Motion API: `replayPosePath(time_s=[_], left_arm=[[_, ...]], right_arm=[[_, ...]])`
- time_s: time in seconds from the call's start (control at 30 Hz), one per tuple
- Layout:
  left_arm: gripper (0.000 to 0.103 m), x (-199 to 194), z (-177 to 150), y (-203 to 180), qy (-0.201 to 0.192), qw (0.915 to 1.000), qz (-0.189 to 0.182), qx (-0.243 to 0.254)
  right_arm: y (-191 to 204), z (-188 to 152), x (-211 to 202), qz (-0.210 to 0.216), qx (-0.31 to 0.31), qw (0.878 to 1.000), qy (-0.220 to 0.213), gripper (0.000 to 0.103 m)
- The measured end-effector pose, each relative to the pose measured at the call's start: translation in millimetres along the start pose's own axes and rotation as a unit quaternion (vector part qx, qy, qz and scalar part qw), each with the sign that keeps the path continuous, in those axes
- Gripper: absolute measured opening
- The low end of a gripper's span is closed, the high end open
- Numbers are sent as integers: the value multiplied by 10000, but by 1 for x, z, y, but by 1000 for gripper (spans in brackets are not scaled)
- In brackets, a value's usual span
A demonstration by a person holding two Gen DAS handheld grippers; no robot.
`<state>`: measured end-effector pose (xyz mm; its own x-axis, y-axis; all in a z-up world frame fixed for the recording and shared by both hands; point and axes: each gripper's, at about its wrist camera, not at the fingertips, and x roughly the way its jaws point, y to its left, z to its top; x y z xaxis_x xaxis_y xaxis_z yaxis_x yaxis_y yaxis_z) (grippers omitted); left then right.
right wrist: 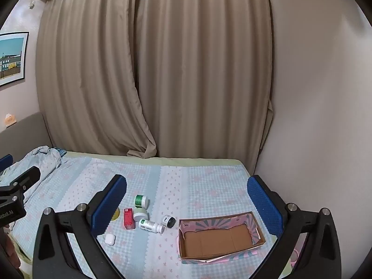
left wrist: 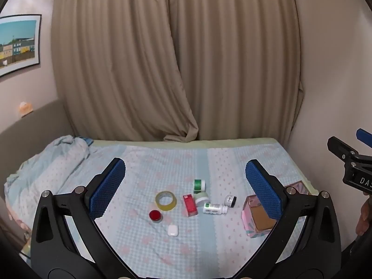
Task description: Organize rigid objects
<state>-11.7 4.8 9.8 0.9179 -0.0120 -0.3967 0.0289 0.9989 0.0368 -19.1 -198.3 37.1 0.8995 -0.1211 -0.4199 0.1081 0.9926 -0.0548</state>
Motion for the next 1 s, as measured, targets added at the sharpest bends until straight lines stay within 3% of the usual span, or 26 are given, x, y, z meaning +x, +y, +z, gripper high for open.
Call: replayPosePath(time_s=[0.67, 1.0], left_arm=[[103, 3, 3, -6, -62, 10000, -4, -32], [103, 4, 1, -7, -29, 10000, -28, -53]], right_arm=[[-3, 12, 18, 143, -66, 9998, -124, 103], [-2, 0, 26, 118, -80, 9999, -87, 103]])
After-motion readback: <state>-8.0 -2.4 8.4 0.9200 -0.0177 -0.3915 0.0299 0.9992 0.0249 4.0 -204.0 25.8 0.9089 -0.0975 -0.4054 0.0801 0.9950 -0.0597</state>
